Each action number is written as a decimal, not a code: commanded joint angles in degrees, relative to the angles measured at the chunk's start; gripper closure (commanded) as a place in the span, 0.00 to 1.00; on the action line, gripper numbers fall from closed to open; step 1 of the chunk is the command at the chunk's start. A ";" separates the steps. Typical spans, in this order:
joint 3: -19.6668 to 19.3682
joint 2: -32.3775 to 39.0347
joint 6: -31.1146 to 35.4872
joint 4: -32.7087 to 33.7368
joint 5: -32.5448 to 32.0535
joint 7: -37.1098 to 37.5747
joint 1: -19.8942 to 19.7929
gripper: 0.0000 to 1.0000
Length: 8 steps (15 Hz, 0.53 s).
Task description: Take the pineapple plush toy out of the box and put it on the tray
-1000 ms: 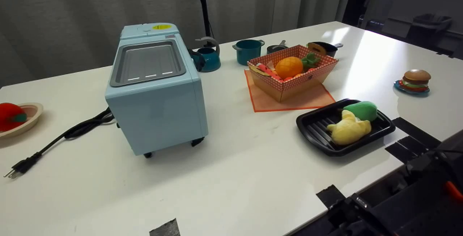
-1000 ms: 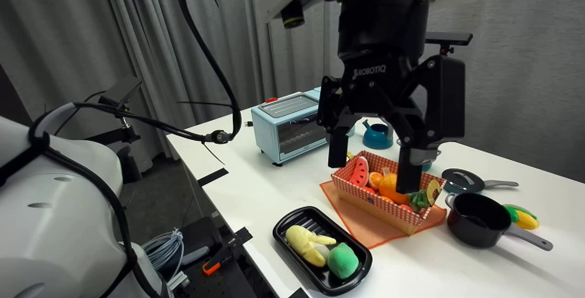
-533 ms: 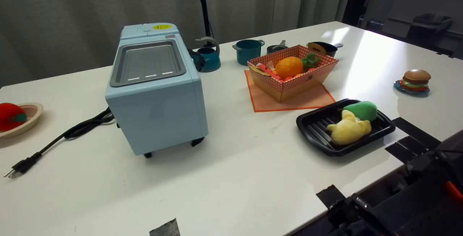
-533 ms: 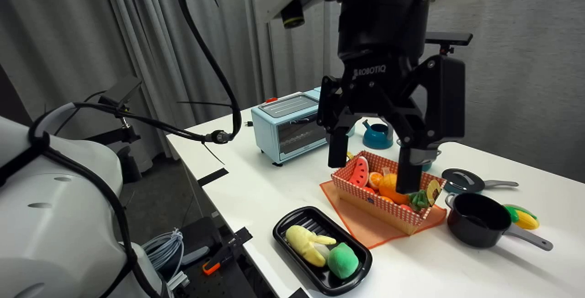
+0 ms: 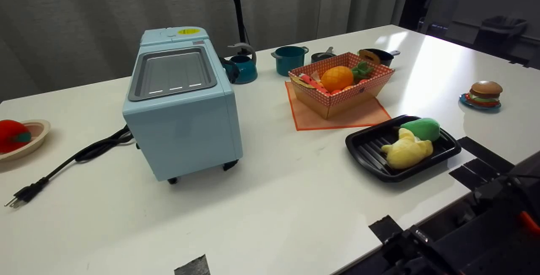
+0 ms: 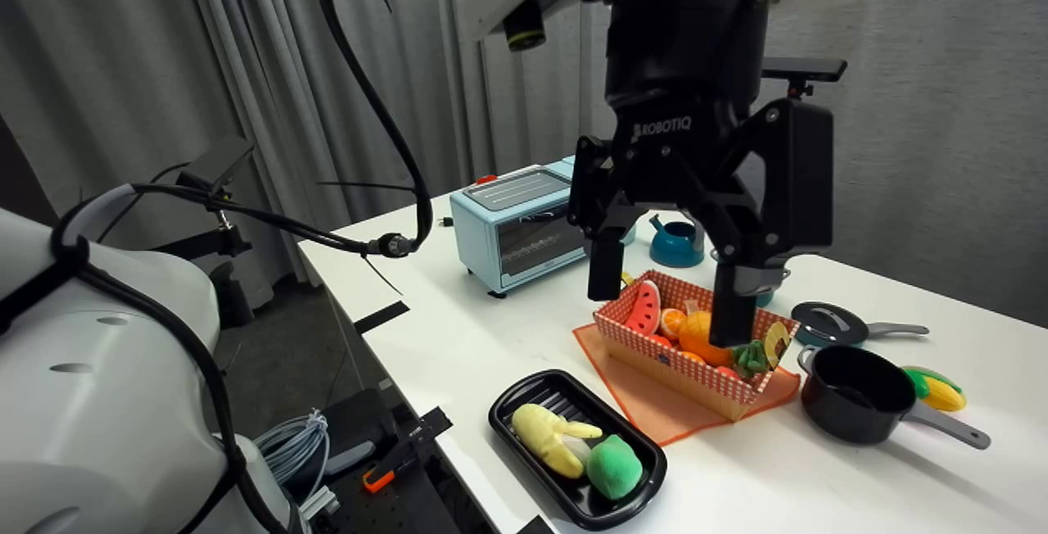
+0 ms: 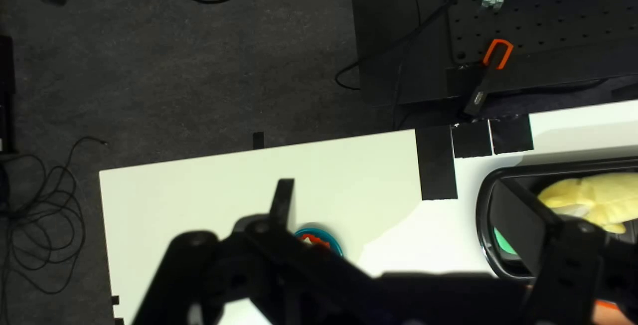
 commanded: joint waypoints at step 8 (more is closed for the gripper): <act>-0.73 2.16 -1.22 1.72 -0.61 -3.96 2.26 0.00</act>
